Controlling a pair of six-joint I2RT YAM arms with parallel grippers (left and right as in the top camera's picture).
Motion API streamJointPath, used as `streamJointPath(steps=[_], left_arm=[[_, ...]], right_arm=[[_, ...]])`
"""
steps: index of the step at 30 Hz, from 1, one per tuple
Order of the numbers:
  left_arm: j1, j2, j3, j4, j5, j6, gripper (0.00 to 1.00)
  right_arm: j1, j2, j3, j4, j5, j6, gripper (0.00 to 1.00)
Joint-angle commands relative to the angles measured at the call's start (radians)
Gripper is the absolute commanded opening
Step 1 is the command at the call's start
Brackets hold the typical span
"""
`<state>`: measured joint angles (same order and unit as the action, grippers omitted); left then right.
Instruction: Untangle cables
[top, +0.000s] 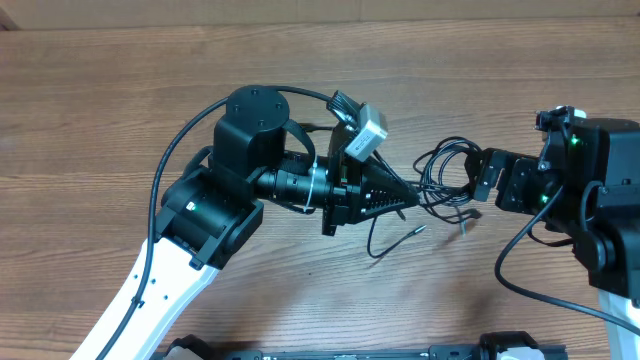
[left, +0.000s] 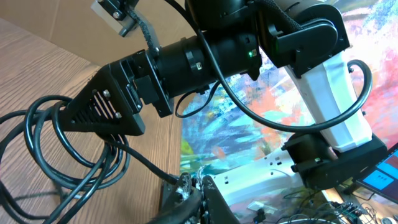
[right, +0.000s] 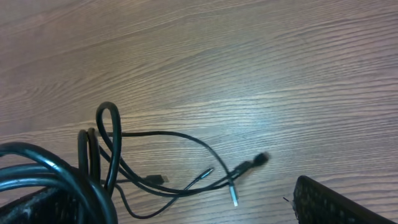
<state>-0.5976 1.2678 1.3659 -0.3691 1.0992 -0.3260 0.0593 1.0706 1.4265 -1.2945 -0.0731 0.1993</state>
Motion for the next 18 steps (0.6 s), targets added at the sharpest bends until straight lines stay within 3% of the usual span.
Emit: streamJointPath(steps=[1,2,3,4,5,11,12,14,16,17,18], left_arm=[[0.002,-0.027,0.03,0.005,0.042,0.035,0.04],[0.002,-0.027,0.03,0.003,0.042,0.035,0.04],[0.002,-0.027,0.03,-0.003,0.042,0.035,0.04],[0.002,-0.027,0.03,-0.009,0.042,0.035,0.04],[0.002,-0.027,0.03,-0.009,0.042,0.035,0.04],[0.003,-0.027,0.03,-0.03,0.04,0.063,0.04],[0.003,-0.027,0.03,-0.054,0.019,0.084,0.04],[0.003,-0.026,0.03,-0.116,-0.064,0.087,0.04],[0.002,-0.026,0.03,-0.213,-0.213,0.087,0.04],[0.002,-0.026,0.03,-0.268,-0.298,0.087,0.08],[0.002,-0.026,0.03,-0.314,-0.359,0.087,0.18]], right_arm=[[-0.016,-0.003,-0.005,0.007,0.06,0.01,0.84],[-0.016,-0.003,-0.005,0.007,0.06,0.01,0.7],[-0.016,-0.003,-0.005,0.008,0.06,0.01,0.31],[-0.016,-0.003,-0.005,0.01,0.06,0.01,0.1],[-0.016,-0.003,-0.005,0.013,0.06,0.01,0.04],[-0.016,-0.003,-0.005,0.013,0.059,0.01,0.04],[-0.016,-0.003,-0.005,0.013,0.059,0.01,0.1],[-0.016,-0.003,-0.005,0.013,0.059,0.011,0.66],[-0.016,-0.003,-0.005,0.003,0.06,0.01,0.92],[-0.016,-0.003,-0.005,-0.003,0.06,0.01,1.0],[-0.016,-0.003,-0.005,-0.012,0.06,0.01,1.0]])
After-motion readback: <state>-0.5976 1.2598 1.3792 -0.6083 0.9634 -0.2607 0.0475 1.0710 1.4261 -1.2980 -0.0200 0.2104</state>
